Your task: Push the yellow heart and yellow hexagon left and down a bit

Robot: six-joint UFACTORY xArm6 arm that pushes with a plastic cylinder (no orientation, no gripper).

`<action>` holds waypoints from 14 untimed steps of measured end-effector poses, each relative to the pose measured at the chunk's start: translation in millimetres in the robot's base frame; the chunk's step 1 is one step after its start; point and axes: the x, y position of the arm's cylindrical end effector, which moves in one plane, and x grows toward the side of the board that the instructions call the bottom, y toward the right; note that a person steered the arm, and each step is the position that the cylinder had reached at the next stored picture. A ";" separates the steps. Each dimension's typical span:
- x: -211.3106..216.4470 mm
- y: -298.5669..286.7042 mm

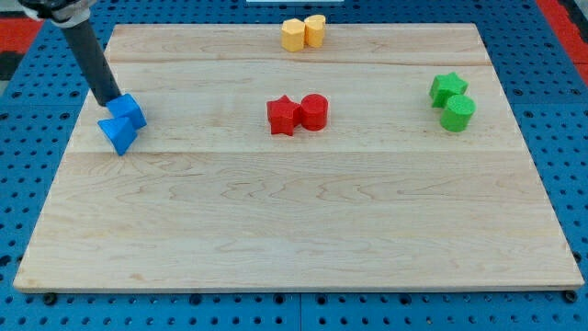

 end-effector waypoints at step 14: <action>-155.3 327.1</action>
